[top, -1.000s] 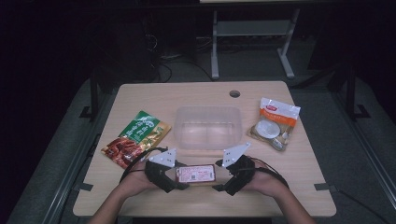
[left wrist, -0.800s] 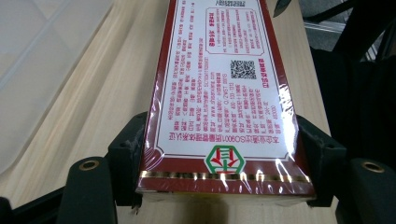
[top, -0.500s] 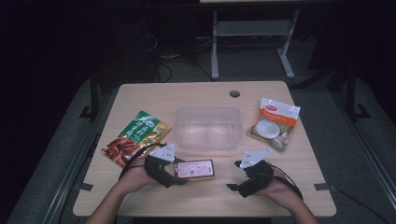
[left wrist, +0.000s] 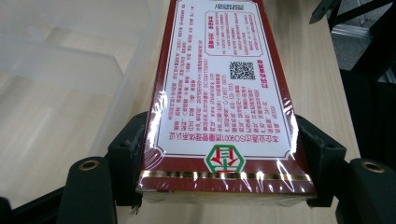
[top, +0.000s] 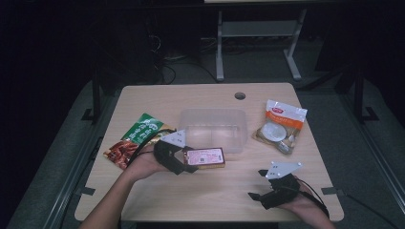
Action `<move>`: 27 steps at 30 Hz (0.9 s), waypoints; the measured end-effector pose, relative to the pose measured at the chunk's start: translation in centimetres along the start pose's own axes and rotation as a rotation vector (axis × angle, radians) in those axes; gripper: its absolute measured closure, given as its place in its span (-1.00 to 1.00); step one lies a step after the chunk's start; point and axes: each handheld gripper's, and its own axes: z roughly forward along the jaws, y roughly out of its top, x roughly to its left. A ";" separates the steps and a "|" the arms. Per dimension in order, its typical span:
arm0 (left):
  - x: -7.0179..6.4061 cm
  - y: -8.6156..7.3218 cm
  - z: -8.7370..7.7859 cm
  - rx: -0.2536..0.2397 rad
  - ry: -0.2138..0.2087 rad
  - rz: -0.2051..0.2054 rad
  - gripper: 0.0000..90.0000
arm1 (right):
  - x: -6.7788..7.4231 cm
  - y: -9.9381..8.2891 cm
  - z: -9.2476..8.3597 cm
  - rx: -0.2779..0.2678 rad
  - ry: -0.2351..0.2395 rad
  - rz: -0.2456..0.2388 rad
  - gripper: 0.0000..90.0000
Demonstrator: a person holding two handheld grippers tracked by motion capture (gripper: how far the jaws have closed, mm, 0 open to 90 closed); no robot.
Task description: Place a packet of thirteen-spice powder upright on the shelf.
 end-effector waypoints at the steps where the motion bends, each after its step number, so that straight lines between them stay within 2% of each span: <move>1: 0.3 0.4 0.0 0.005 0.001 0.000 -0.30 | 0.0 0.0 0.0 -0.002 -0.001 0.004 -0.68; 3: 0.8 1.1 0.1 0.016 0.005 0.013 -0.30 | -0.1 0.1 0.1 -0.003 -0.001 -0.001 -0.68; 9: 2.7 2.8 0.1 0.007 0.017 0.025 -0.30 | 0.0 0.0 0.3 0.001 -0.007 -0.017 -0.69; 13: 4.1 4.0 0.0 0.009 0.033 0.044 -0.30 | 0.0 0.1 0.3 -0.009 -0.006 -0.012 -0.69; 16: 4.9 4.8 0.1 0.005 0.035 0.037 -0.30 | -0.1 0.1 0.4 -0.007 -0.007 -0.014 -0.69; 22: 6.6 6.0 1.0 0.043 0.031 0.052 -0.30 | -0.2 0.1 0.4 -0.015 -0.015 -0.018 -0.68; 27: 7.9 6.4 2.0 0.049 0.021 0.031 -0.30 | -0.3 0.1 0.5 -0.012 -0.012 -0.020 -0.68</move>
